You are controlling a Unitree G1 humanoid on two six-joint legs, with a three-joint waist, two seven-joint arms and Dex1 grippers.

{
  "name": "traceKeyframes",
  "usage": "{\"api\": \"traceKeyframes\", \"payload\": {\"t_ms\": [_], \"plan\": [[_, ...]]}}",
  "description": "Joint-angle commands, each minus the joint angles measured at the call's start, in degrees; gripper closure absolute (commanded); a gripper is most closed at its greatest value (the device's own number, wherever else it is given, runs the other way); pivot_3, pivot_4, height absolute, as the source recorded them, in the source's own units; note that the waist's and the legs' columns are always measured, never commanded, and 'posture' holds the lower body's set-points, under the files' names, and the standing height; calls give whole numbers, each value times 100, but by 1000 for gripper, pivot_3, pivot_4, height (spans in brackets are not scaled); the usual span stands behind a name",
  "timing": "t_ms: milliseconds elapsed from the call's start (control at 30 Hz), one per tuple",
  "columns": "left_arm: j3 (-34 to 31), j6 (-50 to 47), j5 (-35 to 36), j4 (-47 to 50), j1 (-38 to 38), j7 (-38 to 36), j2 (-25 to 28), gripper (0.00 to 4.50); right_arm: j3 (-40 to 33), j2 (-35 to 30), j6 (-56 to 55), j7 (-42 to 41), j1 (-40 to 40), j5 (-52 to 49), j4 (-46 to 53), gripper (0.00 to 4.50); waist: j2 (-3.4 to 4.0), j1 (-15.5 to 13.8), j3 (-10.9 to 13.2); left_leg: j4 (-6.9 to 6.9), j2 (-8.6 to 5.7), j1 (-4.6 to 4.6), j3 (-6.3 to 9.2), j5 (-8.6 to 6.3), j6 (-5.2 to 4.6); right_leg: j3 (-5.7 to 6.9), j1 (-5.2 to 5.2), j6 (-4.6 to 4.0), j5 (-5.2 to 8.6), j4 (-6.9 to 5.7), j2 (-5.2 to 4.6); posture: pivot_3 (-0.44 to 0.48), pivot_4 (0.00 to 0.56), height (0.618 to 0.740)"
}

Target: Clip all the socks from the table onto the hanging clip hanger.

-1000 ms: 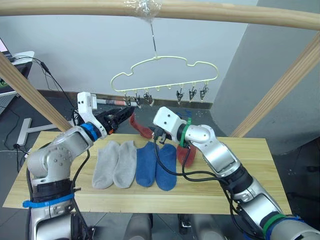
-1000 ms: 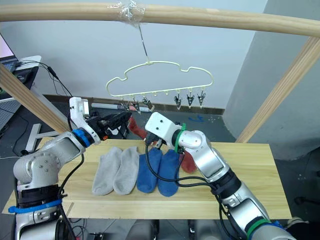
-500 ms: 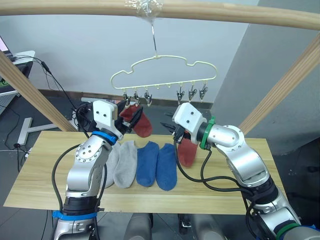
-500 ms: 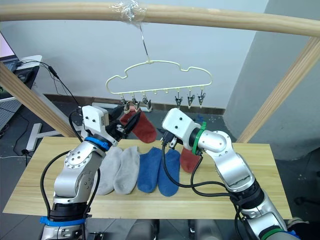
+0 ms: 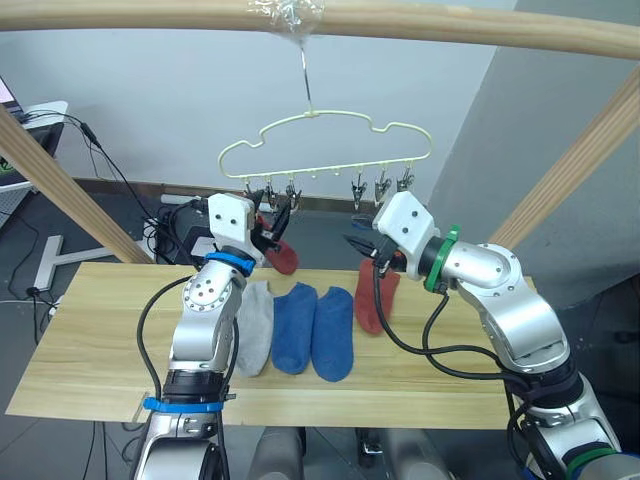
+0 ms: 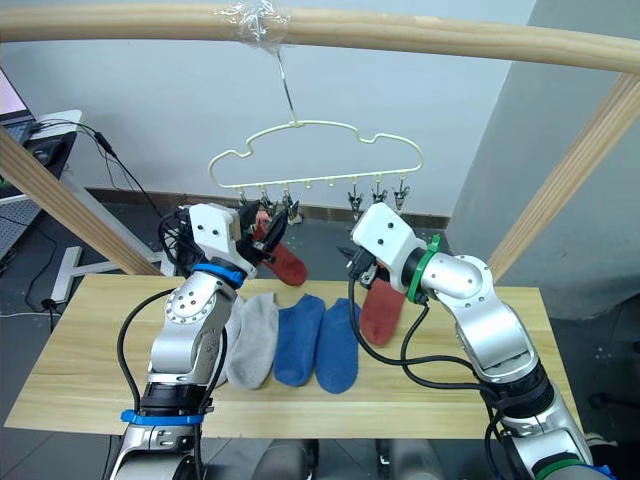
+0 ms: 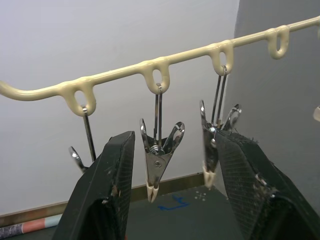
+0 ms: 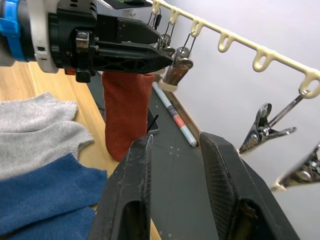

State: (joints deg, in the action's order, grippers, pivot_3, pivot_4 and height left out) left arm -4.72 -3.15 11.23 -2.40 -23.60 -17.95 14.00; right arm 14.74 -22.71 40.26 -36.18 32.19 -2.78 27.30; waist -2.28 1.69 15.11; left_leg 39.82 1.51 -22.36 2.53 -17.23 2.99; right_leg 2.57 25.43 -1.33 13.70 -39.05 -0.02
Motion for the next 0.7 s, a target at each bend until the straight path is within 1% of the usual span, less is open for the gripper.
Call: {"api": "traceKeyframes", "payload": {"t_ms": [33, 333, 500, 700], "plan": [[-87, 374, -120, -280, -171, 144, -67, 1911, -134, -53, -24, 27, -14, -114, 311, 2996, 0, -3, 0, 1, 0, 0, 2, 0, 0, 3, 0, 0, 0, 0, 0, -61, 258, 692], [-91, 978, -222, -934, -382, 161, -113, 1911, -200, -130, -162, -4, -64, -335, 335, 2996, 0, -3, 0, 1, 0, -4, 5, 0, 0, 7, 0, 1, 0, 1, 0, -67, 258, 692], [-135, 1096, -214, -1051, -584, 227, -143, 1911, -202, -148, -219, 21, -63, -392, 317, 2996, 0, -3, 0, 3, 0, -5, 8, 0, 0, 11, -1, 2, 1, 1, 0, -66, 257, 692], [-97, 1042, -240, -970, -681, 289, -187, 1911, -211, -178, -315, -26, -98, -466, 288, 2996, 0, -3, 0, 2, 0, -6, 9, 0, 0, 13, -1, 0, 0, 1, 0, -64, 254, 692]]}}
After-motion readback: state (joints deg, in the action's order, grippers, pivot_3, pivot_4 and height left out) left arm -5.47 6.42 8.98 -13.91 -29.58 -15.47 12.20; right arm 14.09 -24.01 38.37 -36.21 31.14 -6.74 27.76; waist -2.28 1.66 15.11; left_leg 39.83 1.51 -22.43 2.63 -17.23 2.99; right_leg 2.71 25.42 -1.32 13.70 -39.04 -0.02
